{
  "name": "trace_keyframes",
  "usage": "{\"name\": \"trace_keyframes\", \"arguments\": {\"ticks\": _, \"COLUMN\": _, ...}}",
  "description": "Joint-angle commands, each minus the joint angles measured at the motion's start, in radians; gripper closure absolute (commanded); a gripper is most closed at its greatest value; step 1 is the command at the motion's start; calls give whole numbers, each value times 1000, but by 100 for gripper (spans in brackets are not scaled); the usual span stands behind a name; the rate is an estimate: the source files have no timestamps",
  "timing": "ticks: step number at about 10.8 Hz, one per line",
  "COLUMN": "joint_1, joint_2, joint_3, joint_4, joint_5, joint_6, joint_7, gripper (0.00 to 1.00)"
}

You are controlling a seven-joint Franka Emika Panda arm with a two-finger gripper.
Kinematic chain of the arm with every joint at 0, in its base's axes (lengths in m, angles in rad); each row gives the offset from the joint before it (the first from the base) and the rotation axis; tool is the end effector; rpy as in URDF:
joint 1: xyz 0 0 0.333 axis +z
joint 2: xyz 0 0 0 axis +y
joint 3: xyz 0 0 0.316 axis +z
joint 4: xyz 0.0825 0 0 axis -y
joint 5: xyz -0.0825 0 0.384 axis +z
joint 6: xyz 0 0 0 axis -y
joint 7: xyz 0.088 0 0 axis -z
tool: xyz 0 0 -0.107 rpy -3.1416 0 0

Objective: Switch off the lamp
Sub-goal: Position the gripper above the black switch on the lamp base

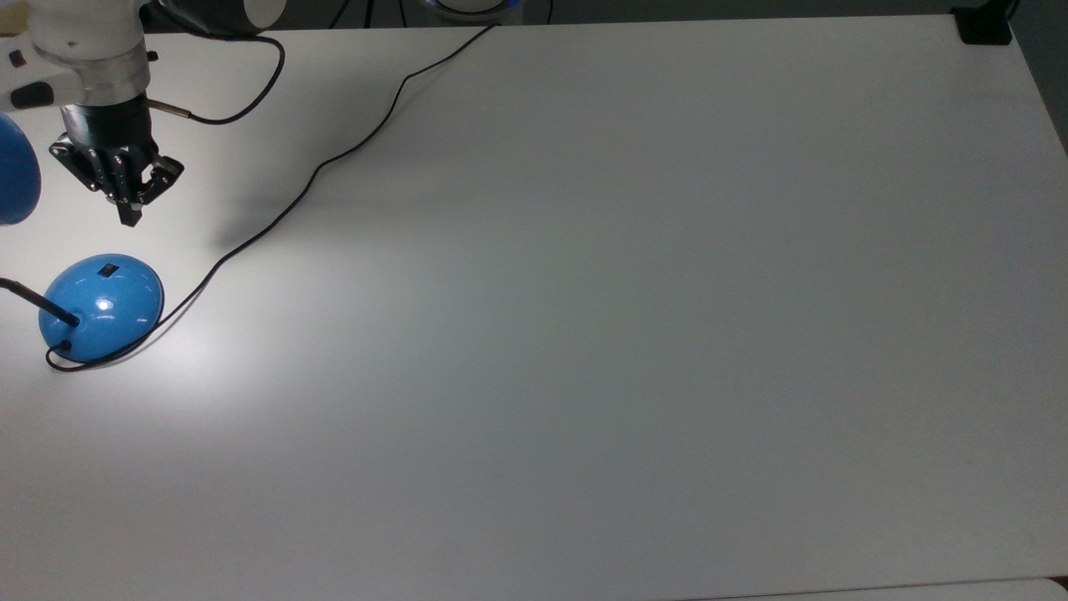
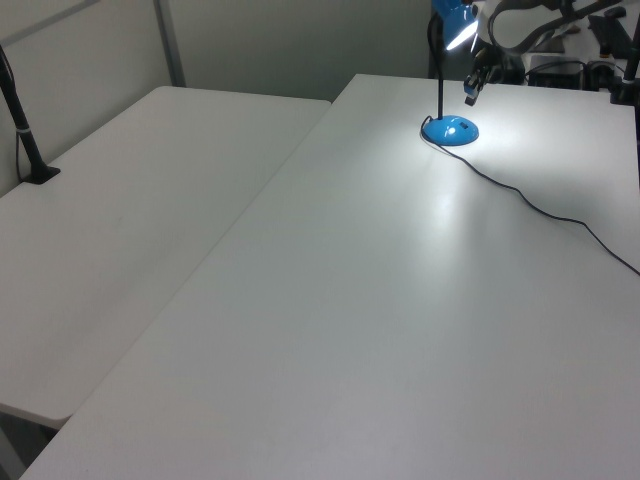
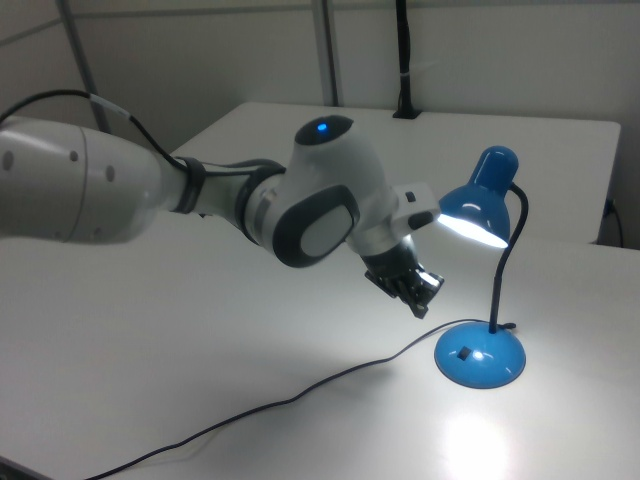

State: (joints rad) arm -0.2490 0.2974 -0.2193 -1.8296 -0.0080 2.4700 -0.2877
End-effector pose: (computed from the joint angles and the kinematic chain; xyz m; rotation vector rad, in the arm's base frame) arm 0.5935 -0.2877 0.4114 2.9084 -0.2253 0.4425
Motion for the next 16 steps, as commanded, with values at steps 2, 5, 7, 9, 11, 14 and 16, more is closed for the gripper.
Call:
{"name": "trace_keyframes", "arguments": {"ticks": 2, "joint_1": -32, "joint_2": 107, "joint_3": -6, "joint_4": 27, "joint_5": 6, "joint_6": 147, "joint_7": -42, "gripper": 100}}
{"name": "trace_keyframes", "arguments": {"ticks": 5, "joint_1": -47, "joint_2": 130, "joint_3": -5, "joint_4": 36, "joint_5": 5, "joint_6": 159, "joint_7": -44, "gripper": 100}}
{"name": "trace_keyframes", "arguments": {"ticks": 7, "joint_1": -47, "joint_2": 129, "joint_3": -5, "joint_4": 30, "joint_5": 3, "joint_6": 159, "joint_7": -60, "gripper": 100}}
{"name": "trace_keyframes", "arguments": {"ticks": 9, "joint_1": -47, "joint_2": 108, "joint_3": -3, "joint_4": -14, "joint_5": 2, "joint_6": 161, "joint_7": -128, "gripper": 100}}
{"name": "trace_keyframes", "arguments": {"ticks": 11, "joint_1": -82, "joint_2": 45, "joint_3": -2, "joint_4": -107, "joint_5": 5, "joint_6": 176, "joint_7": -276, "gripper": 100}}
{"name": "trace_keyframes", "arguments": {"ticks": 14, "joint_1": -138, "joint_2": 12, "joint_3": 5, "joint_4": -148, "joint_5": 98, "joint_6": 187, "joint_7": -505, "gripper": 100}}
{"name": "trace_keyframes", "arguments": {"ticks": 16, "joint_1": -245, "joint_2": 15, "joint_3": 63, "joint_4": -146, "joint_5": 164, "joint_6": 187, "joint_7": -705, "gripper": 100}}
